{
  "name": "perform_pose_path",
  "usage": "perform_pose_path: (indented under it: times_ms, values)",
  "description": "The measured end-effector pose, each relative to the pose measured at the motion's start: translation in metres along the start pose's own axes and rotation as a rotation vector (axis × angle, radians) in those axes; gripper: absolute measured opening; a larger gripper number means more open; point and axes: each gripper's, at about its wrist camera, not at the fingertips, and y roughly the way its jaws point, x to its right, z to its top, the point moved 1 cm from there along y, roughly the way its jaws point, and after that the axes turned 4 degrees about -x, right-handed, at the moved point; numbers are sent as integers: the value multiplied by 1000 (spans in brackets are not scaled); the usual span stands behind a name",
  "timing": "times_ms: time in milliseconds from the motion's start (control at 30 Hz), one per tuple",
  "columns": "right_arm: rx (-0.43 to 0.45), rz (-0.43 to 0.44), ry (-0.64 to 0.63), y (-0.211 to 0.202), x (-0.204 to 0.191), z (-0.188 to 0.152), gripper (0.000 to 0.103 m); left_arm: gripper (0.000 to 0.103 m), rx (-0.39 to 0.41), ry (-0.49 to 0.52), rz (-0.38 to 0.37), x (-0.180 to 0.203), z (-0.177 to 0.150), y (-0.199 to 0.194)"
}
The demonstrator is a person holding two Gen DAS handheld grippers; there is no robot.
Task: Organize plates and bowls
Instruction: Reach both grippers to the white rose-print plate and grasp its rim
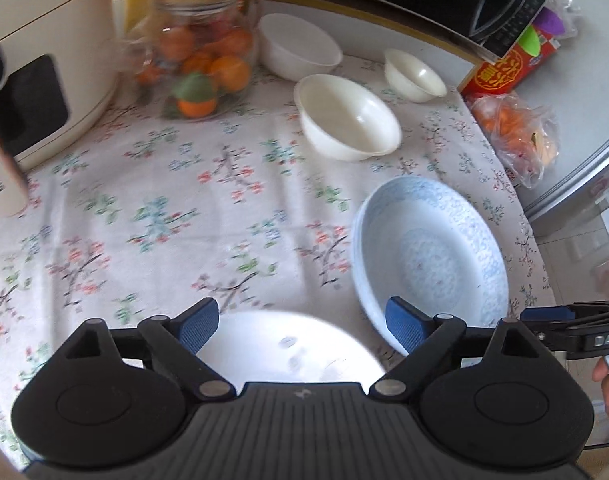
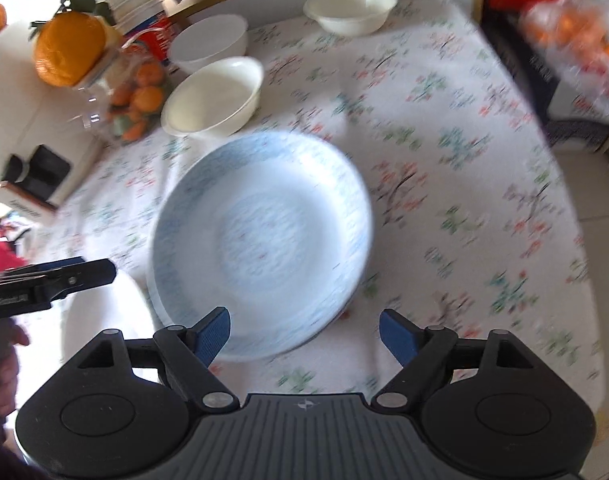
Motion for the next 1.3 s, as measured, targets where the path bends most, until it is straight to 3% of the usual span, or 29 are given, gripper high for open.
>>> perform_pose_path:
  times_ms: [367, 500, 633, 800, 967, 1300]
  values:
    - [-69, 118, -72, 10, -35, -14, 81, 91, -60, 7, 27, -42, -12, -10]
    - [-112, 153, -82, 24, -48, -18, 81, 85, -101, 43, 17, -52, -17, -10]
    - [-143, 171, -128, 35, -67, -29, 80, 73, -140, 59, 19, -62, -21, -8]
    - [-147, 195, -174, 43, -83, -39, 73, 58, -187, 59, -2, -71, -26, -4]
    - [-151, 226, -189, 51, -92, -42, 56, 45, -209, 59, -9, -74, -27, -1]
    - [-154, 256, -183, 59, -95, -47, 34, 22, -212, 52, 5, -77, -28, 2]
